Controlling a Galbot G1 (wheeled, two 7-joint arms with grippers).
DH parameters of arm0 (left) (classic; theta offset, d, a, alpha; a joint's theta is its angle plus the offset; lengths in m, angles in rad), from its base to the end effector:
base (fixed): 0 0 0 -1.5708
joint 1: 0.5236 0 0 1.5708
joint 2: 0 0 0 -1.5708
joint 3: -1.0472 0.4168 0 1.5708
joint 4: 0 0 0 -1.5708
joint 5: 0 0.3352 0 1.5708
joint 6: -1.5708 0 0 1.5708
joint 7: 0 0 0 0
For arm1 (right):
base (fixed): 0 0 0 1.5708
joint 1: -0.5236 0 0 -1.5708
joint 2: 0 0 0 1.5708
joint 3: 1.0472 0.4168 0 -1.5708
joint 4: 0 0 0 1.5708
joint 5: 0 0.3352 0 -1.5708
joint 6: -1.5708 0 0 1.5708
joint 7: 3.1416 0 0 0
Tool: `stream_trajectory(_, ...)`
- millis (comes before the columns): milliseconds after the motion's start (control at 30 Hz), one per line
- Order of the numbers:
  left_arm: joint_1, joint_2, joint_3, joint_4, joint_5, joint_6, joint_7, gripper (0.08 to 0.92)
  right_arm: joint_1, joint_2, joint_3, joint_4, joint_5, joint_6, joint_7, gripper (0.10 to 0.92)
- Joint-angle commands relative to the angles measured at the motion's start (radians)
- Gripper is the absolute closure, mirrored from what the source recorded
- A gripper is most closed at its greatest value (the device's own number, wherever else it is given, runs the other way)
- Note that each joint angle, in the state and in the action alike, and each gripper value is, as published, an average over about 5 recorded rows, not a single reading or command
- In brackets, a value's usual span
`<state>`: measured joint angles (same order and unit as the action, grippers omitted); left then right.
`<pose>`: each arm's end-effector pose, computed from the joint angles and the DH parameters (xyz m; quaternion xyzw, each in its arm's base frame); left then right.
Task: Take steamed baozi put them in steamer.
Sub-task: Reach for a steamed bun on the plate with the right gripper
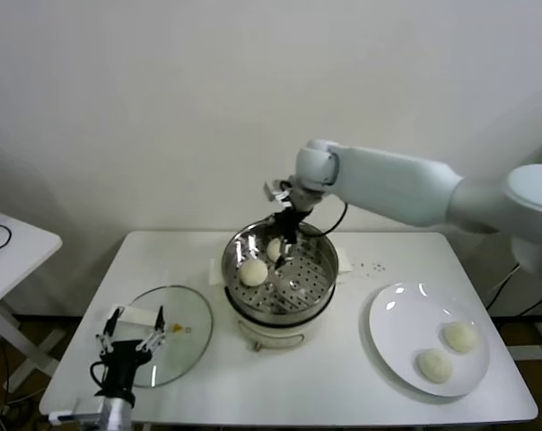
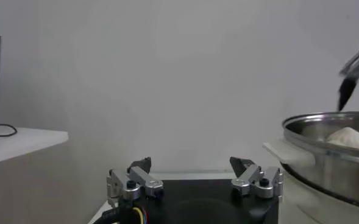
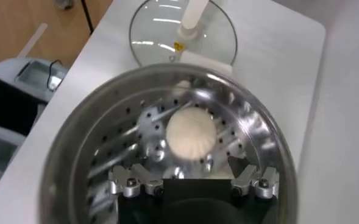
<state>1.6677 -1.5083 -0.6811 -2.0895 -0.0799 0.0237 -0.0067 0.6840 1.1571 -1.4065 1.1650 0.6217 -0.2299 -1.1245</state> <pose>0.0901 0.0612 -0.3684 0.0550 -0.9964 -0.0284 0.0579 0.6281 0.0432 -0.0081 0.6317 -0.4979 0.5160 0.2946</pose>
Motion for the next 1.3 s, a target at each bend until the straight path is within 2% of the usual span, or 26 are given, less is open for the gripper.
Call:
stream_trajectory(33,0.001,0.004,0.004,0.004,0.002,0.001,-0.004,0.177,0.186,-0.35,-0.073,0.249,-0.02,0.033,-0.086,0.203)
stream_trajectory(267,0.007,0.007,0.003,0.012,0.007,-0.005,-0.004,0.177,0.048,-0.618,-0.005,0.357,-0.185,0.052,-0.106,0.203)
stream_trajectory(433,0.022,0.007,0.004,0.0,0.017,0.002,0.002,0.177,-0.125,-0.71,0.061,0.368,-0.34,0.075,-0.11,0.203)
stream_trajectory(600,0.037,0.0,0.001,-0.008,0.023,-0.002,0.003,0.177,-0.28,-0.764,0.145,0.36,-0.439,0.089,-0.107,0.203)
stream_trajectory(833,0.047,-0.009,0.001,-0.005,0.029,-0.006,0.002,0.177,-0.466,-0.829,0.257,0.388,-0.5,0.098,-0.083,0.203)
stream_trajectory(1300,0.049,-0.014,0.002,0.008,0.024,-0.013,0.002,0.177,-0.68,-0.817,0.389,0.356,-0.615,0.123,-0.008,0.203)
